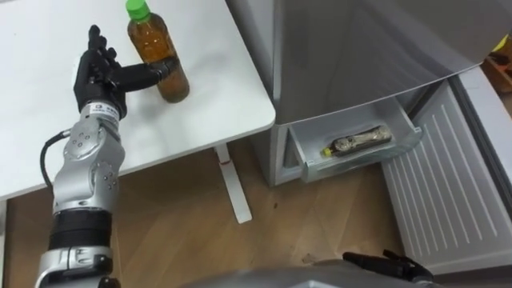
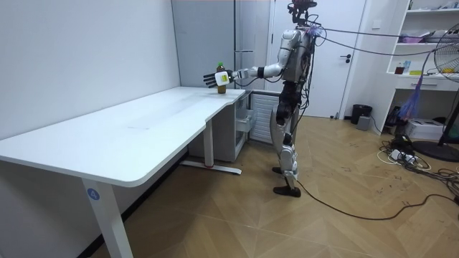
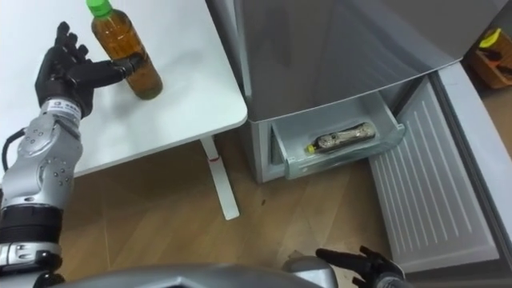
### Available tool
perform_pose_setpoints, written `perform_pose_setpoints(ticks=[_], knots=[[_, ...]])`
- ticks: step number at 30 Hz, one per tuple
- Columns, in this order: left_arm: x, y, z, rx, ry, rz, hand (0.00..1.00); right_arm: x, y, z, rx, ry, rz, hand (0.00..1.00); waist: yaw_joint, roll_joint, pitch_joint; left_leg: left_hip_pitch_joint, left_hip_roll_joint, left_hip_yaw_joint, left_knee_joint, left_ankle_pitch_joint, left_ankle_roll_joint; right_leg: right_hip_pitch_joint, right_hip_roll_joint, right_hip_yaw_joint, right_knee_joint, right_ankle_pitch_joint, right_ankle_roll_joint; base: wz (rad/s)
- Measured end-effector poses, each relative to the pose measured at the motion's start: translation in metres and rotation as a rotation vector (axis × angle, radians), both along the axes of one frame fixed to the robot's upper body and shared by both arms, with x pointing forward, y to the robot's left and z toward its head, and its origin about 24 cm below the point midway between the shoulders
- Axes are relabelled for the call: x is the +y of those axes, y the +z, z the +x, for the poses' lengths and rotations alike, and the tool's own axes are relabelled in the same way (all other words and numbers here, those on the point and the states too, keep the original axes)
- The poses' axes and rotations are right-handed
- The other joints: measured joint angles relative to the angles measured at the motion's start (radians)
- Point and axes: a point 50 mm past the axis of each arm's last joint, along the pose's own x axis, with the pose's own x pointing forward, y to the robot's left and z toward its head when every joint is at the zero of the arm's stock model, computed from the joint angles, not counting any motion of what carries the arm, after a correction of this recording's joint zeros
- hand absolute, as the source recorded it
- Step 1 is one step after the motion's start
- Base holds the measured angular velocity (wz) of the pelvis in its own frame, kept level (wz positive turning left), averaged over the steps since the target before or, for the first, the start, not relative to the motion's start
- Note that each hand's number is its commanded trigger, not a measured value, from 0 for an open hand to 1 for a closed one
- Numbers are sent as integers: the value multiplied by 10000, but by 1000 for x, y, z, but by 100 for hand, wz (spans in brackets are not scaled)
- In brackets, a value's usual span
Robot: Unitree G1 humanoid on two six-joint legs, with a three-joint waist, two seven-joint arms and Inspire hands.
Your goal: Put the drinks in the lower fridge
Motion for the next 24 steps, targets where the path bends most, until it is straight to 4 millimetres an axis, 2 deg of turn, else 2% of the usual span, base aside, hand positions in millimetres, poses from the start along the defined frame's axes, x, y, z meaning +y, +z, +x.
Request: perform_pose_setpoints(ticks=[6,8,11,15,24], knots=[[7,-3,5,333,29,44,0,-3,-1,-26,1178,889,-312,0,-102,-48,-7,-25,19,23,-11,-17,-19,-8,42,66,-8,3,-3,-1],[11,4,11,197,-31,146,0,-4,-1,-37,1819,1495,-462,0,-100,8,-37,-42,39,100,-22,-23,-27,-78,86,154,15,21,-22,-11],[10,11,20,2,-102,150,0,-3,-1,-45,2444,2323,-624,0,-117,113,-35,-2,32,141,-21,-22,-26,-147,88,212,178,23,-21,-9],[8,17,27,-186,-234,119,0,0,-2,-50,2909,2874,-637,0,-171,109,-30,57,25,260,-13,-21,-26,-165,86,270,261,-13,-32,-7],[8,16,27,-177,-361,77,0,2,-3,-54,3305,3143,-585,0,-156,52,-16,58,16,347,-11,-22,-26,-317,110,398,491,-63,-31,-2]])
